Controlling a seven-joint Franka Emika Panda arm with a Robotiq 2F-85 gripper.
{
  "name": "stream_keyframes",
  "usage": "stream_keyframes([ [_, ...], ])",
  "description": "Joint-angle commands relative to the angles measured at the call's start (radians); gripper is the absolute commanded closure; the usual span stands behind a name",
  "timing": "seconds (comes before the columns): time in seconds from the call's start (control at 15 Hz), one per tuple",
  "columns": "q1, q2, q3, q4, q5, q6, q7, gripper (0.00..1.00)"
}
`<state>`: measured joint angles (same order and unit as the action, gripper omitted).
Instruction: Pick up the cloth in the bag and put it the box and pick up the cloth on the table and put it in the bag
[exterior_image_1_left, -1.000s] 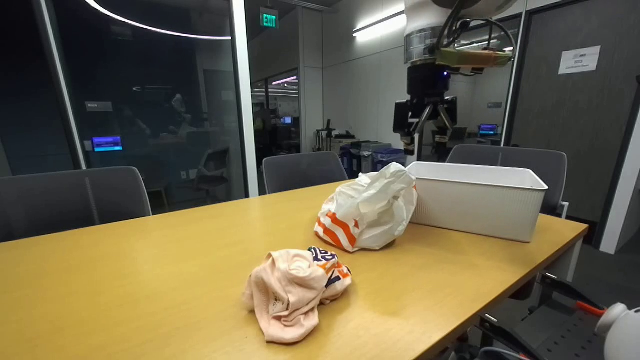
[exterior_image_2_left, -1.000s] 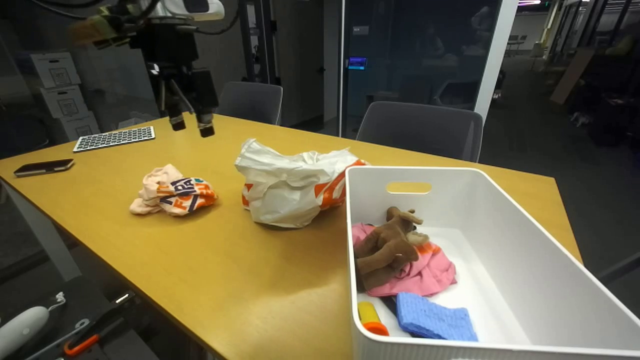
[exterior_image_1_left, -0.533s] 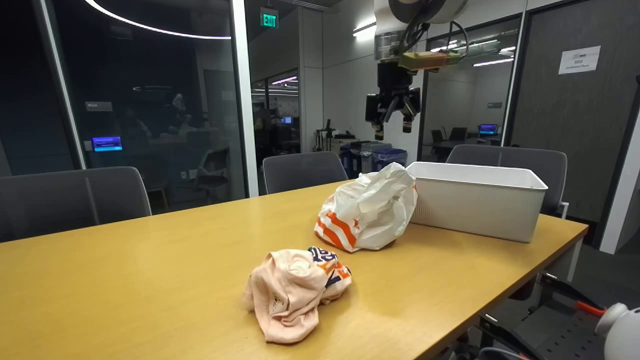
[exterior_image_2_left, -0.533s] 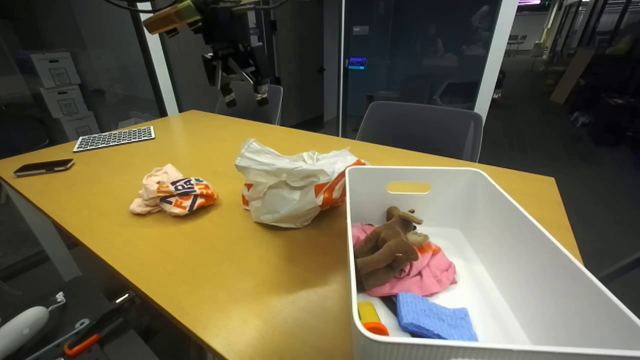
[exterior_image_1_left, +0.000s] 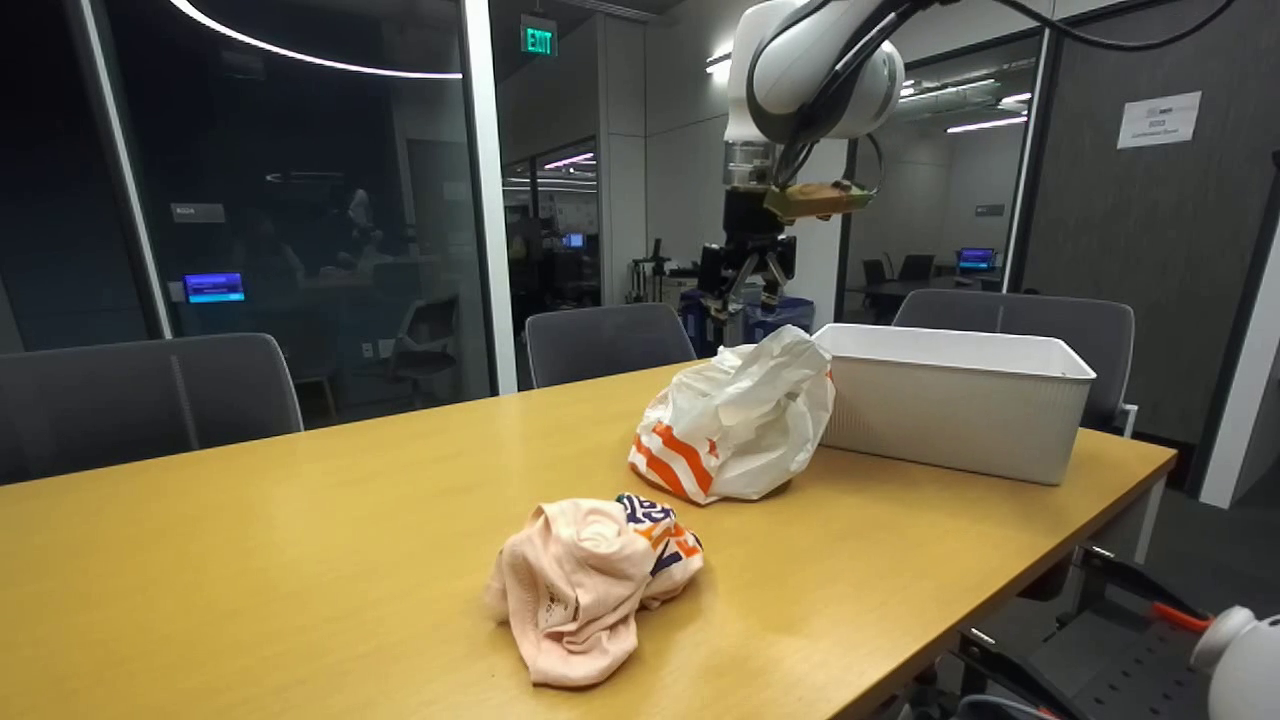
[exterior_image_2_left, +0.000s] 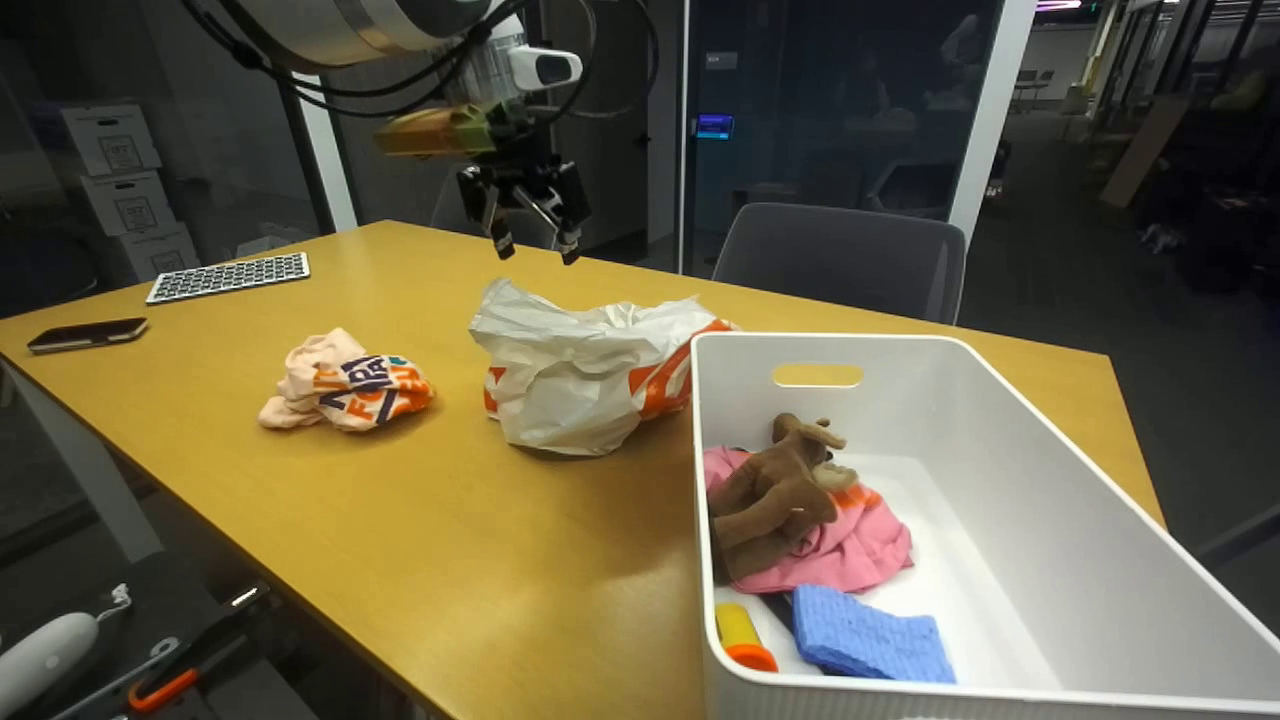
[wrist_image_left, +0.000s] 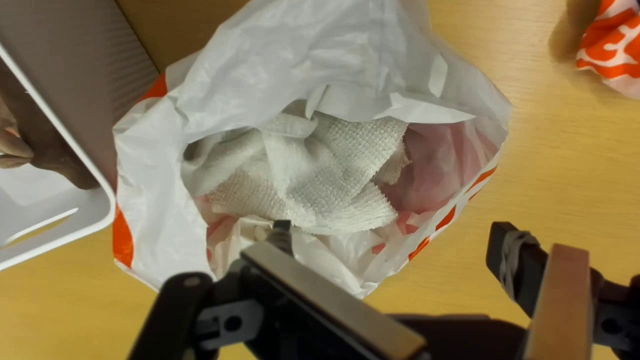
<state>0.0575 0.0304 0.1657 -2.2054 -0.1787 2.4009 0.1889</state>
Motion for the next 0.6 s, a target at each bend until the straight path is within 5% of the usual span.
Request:
stream_keyframes([
  [0.0,0.02,0.031,-0.028,-0.04,-0.005,0.07,-0.067,0.0],
  [0.53,0.041,0.142,-0.075,-0.074,-0.16,0.208,-0.065,0.0],
])
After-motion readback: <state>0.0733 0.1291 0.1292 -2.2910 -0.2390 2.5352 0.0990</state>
